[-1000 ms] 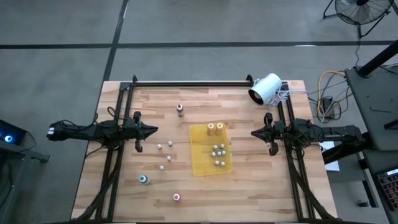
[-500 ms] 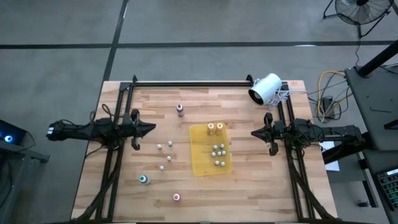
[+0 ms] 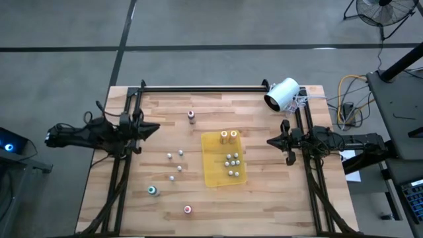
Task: Pick & Place food coloring
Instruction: Put the small orange food coloring bottle into the yellow bin
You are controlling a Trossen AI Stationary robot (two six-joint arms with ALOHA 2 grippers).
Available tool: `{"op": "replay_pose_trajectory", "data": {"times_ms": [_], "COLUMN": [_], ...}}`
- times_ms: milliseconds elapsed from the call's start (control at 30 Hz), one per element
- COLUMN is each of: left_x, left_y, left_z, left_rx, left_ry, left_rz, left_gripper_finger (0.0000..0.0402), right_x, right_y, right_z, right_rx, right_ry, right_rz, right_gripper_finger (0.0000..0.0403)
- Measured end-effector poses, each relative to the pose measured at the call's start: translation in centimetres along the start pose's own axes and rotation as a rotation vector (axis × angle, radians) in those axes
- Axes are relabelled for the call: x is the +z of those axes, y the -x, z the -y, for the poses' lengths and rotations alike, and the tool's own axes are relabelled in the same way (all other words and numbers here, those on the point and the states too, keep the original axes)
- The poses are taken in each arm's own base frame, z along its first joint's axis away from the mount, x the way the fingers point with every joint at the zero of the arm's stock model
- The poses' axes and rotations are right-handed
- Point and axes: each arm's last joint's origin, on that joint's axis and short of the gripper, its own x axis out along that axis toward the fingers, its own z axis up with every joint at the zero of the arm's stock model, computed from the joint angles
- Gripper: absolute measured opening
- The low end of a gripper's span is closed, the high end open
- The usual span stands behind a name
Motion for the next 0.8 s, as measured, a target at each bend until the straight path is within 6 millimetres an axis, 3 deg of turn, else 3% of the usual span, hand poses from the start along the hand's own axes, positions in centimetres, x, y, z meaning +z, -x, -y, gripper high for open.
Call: {"op": "replay_pose_trajectory", "data": {"times_ms": [233, 600, 800], "left_x": [2.1, 6.8, 7.9], "left_y": [-1.3, -2.9, -3.1], "left_z": [0.9, 2.5, 2.8], "left_rx": [0.012, 0.056, 0.098], "left_ry": [0.027, -0.061, -0.15], "left_rz": [-0.114, -0.315, -0.528], "left_gripper_finger": [0.0014, 0.0155, 0.0193], "right_x": [0.0, 0.0, 0.0], "right_y": [0.0, 0.0, 0.0], "right_z": [0.0, 0.0, 0.0], "right_rx": [0.0, 0.0, 0.0], "right_ry": [-0.002, -0.002, -0.002], "right_rz": [0.0, 0.0, 0.0], "right_gripper_finger": [0.0013, 0.0013, 0.0013]}}
